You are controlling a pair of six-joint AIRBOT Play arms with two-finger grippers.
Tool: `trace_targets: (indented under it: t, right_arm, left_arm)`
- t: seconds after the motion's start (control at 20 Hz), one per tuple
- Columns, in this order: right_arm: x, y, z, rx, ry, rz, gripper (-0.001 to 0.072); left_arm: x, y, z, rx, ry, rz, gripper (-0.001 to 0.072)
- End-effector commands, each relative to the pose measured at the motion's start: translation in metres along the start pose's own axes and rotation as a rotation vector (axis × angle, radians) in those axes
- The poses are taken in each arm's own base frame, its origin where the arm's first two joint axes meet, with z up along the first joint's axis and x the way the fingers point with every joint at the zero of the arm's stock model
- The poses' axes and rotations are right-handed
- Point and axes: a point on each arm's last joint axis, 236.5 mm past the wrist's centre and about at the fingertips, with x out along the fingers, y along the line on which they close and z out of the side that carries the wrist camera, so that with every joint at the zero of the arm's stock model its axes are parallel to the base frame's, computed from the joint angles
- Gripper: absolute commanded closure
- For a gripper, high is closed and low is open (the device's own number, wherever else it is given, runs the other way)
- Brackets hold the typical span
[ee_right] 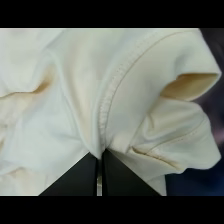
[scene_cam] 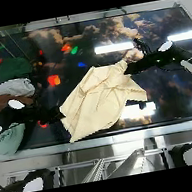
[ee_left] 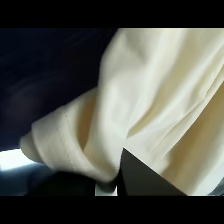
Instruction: Fold the shirts.
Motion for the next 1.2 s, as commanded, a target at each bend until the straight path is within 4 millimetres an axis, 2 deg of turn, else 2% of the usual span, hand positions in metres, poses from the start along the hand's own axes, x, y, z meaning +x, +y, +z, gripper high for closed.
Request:
trace_targets:
  t: [0.0,0.2,0.3,0.35,0.4,0.45,0.55,0.6,0.65,0.7,0.75,0.85,1.1,1.15]
  right_arm:
    - [-0.009,-0.003,0.003,0.013,-0.014,0.000,0.0688]
    - [-0.024,-0.017,0.005,0.068,-0.031,-0.006,0.0689]
    - [-0.029,-0.016,0.002,0.074,-0.021,0.009,0.0689]
    - [-0.032,-0.011,0.001,0.070,-0.016,0.021,0.0690]
    - [-0.037,-0.006,0.002,0.058,-0.018,0.024,0.0689]
    - [-0.043,-0.002,0.006,0.047,-0.031,0.021,0.0689]
    - [-0.050,0.004,0.010,0.031,-0.046,0.017,0.0689]
    - [-0.051,0.005,0.011,0.029,-0.047,0.018,0.0689]
    - [-0.051,0.006,0.009,0.029,-0.042,0.022,0.0689]
    - [-0.050,0.007,0.009,0.028,-0.038,0.024,0.0689]
    - [-0.050,0.007,0.009,0.028,-0.039,0.025,0.0689]
    - [-0.050,0.007,0.009,0.028,-0.039,0.025,0.0689]
    - [-0.050,0.007,0.009,0.028,-0.040,0.024,0.0689]
    - [-0.050,0.007,0.009,0.028,-0.039,0.024,0.0689]
  left_arm:
    - [-0.029,-0.017,-0.006,-0.004,0.072,-0.097,0.0561]
    - [-0.073,-0.023,0.001,0.006,0.039,-0.136,0.0562]
    - [-0.088,-0.028,0.008,0.030,0.002,-0.135,0.0563]
    - [-0.093,-0.031,0.010,0.043,-0.007,-0.135,0.0564]
    - [-0.097,-0.035,0.014,0.051,-0.019,-0.140,0.0639]
    - [-0.097,-0.040,0.017,0.065,-0.031,-0.161,0.0681]
    - [-0.090,-0.041,0.009,0.060,-0.008,-0.183,0.0681]
    - [-0.082,-0.035,0.000,0.050,0.020,-0.174,0.0625]
    - [-0.073,-0.022,-0.012,0.037,0.052,-0.145,0.0361]
    - [-0.065,-0.007,-0.018,0.015,0.061,-0.109,0.0181]
    - [-0.058,0.004,-0.020,-0.016,0.052,-0.097,0.0055]
    - [-0.042,0.011,-0.019,-0.074,0.020,-0.124,0.0076]
    - [0.001,-0.013,-0.016,-0.076,0.100,-0.251,0.0077]
    - [0.010,-0.016,-0.015,-0.063,0.128,-0.249,0.0129]
